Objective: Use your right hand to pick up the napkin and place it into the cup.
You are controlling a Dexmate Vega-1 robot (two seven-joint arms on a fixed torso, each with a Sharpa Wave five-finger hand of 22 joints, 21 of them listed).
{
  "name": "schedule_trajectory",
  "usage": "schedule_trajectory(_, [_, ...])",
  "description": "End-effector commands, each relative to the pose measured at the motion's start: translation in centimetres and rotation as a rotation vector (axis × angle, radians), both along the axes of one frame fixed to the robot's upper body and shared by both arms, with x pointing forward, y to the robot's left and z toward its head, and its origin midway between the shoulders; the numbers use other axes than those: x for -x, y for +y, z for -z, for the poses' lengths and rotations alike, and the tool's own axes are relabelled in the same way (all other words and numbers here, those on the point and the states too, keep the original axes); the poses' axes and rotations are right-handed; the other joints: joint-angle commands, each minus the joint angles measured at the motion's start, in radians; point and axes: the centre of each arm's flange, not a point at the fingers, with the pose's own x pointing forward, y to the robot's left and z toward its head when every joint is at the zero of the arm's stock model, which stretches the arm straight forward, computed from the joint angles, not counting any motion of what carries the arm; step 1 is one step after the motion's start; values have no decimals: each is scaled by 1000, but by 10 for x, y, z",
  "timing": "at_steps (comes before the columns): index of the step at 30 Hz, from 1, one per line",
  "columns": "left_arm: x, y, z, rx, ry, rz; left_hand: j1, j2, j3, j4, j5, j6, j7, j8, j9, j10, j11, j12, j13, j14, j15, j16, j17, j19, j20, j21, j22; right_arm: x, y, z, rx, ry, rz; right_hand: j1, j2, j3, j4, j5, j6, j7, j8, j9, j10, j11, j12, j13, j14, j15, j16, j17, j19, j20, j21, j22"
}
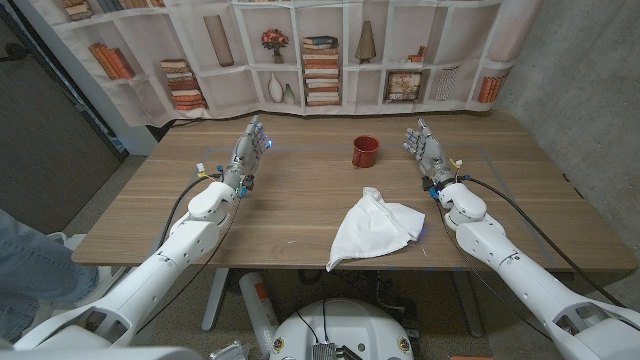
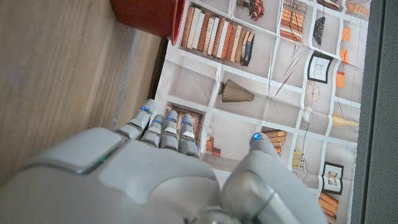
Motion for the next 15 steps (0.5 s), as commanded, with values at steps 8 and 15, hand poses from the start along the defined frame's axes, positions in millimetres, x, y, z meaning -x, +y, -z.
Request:
schedule_trajectory(8, [-2,-5,-8,-19,4,-3,12,4,-3,-10,7,-50,11,1,3,-51,8,8,-3,-100,11,8,1,-226,-37,-7,2,14,1,-3,14,-52,6,20,2,4,-8,3,7,-6,-2,5,25,-3,10,1,20,-3,2,3,24,-35,-1,1])
schedule_trajectory(15, [-4,-6,-10,-23,5,5,15,8,-3,-12,9,-47,11,0,3,-45,8,10,-5,-96,11,8,1,-221,-32,-11,3,22,-3,-7,32,-73,2,31,5,5,-16,3,20,-13,-2,5,52,-13,14,1,45,-15,4,2,50,-39,-3,1])
